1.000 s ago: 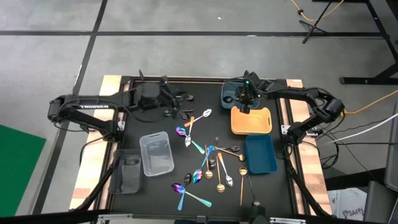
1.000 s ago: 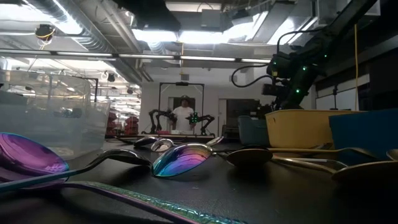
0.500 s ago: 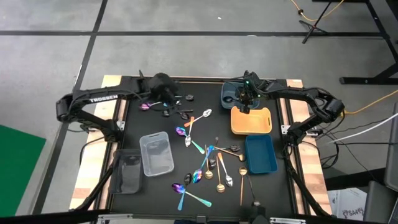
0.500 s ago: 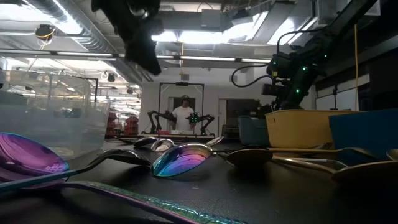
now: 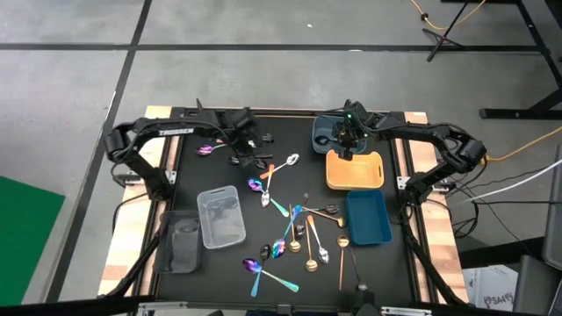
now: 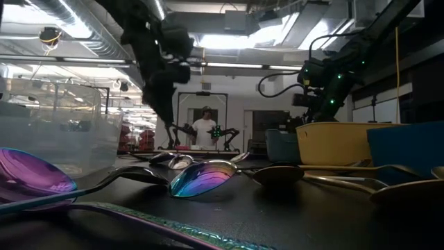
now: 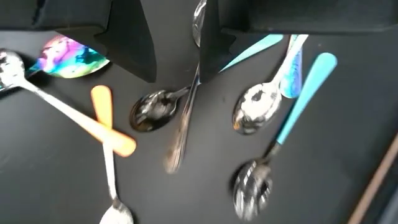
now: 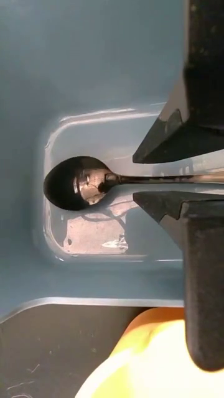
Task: Sort silverware by color (type)
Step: Put the black spoon into the light blue bin
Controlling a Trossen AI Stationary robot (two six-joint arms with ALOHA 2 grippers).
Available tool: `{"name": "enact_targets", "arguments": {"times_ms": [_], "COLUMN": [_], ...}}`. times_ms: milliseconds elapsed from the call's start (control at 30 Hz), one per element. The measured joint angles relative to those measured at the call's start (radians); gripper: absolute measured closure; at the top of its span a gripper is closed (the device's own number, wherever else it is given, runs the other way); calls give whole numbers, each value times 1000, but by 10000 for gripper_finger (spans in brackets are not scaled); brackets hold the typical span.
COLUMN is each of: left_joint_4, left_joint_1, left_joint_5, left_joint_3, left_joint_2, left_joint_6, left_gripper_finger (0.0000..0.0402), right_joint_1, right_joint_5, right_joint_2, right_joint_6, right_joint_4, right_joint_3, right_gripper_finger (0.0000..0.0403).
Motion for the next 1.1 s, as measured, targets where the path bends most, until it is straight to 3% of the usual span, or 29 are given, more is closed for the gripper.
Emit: {"name": "enact_targets", "arguments": {"times_ms": [700,900,1100], "left_joint_4": [9,15,21], "left_joint_1": [0,0,0], "left_joint_5": [-15,-77,-67], "left_joint_3": [-1,-1,-1], "left_joint_2": [219,235,236], "left_joint_6": [0,0,0], "left_gripper_finger": [285,285,285], "right_joint_1": [0,0,0], "right_joint_5": [0,0,-2], "right_joint_2": [0,0,0], "right_joint_6": [0,0,0], "right_joint_4": [0,0,0], "right_joint_3": [0,0,0], "right_gripper_finger": [331,331,331]}}
